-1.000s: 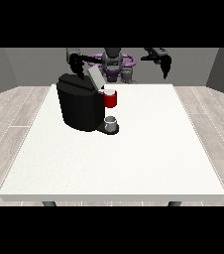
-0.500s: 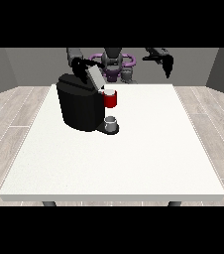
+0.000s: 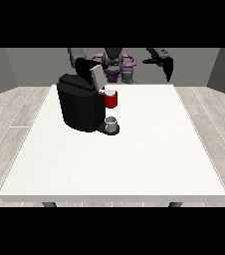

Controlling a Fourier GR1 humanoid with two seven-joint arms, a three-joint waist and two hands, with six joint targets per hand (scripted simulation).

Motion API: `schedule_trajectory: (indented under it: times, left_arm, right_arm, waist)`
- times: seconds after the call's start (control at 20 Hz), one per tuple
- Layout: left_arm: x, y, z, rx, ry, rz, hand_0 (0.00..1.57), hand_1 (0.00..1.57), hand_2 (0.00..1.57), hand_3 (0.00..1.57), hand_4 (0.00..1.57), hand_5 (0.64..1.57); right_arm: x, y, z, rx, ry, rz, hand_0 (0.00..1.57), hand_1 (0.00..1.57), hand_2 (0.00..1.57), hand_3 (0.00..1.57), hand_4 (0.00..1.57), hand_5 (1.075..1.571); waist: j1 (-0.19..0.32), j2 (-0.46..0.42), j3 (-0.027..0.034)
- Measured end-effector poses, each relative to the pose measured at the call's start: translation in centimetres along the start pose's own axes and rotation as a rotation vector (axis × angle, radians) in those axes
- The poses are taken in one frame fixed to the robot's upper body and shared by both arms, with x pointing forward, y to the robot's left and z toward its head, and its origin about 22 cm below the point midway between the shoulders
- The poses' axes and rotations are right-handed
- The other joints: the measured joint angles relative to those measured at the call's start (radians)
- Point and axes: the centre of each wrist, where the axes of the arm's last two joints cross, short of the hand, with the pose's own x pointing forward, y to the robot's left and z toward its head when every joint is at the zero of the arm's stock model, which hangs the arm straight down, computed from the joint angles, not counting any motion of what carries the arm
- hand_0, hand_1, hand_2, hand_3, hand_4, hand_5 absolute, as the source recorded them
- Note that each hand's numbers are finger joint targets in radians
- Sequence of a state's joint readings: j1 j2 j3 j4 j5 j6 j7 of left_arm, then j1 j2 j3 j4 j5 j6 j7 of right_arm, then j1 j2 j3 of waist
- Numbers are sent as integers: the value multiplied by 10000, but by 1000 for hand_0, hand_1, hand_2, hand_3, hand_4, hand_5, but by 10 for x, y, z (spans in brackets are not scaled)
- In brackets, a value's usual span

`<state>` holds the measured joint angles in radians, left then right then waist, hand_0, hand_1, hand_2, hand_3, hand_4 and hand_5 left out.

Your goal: Insert the coffee pod into the coffee machine and close the lid

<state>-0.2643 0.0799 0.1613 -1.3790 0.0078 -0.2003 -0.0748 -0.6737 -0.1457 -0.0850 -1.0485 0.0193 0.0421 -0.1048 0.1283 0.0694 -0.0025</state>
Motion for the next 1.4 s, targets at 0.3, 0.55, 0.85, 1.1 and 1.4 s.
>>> schedule_trajectory:
  times: [0.3,0.55,0.85,1.1,1.4]
  left_arm:
    - [-1,12,0,151,71,23,0,0,0,0,24,1571]
    - [-7,14,3,271,184,35,0,0,0,0,169,1571]
    - [-6,22,1,468,202,-21,0,0,0,0,167,1571]
    - [-8,20,4,423,137,29,0,0,0,0,121,1571]
    - [-24,10,15,570,250,58,0,0,0,0,145,1571]
  right_arm:
    - [3,17,-7,508,218,319,0,0,0,0,140,1571]
    - [14,35,-17,916,87,741,0,0,0,0,125,1571]
    - [26,44,-26,1227,-142,1184,0,0,0,0,116,1571]
    - [28,49,-28,1443,-378,1014,0,0,0,0,67,1571]
    - [10,77,-5,2204,-605,178,0,0,0,0,269,1571]
  waist:
    - [-16,42,11]
    - [31,10,20]
    - [12,72,22]
    - [1,-56,23]
    - [-329,-717,23]
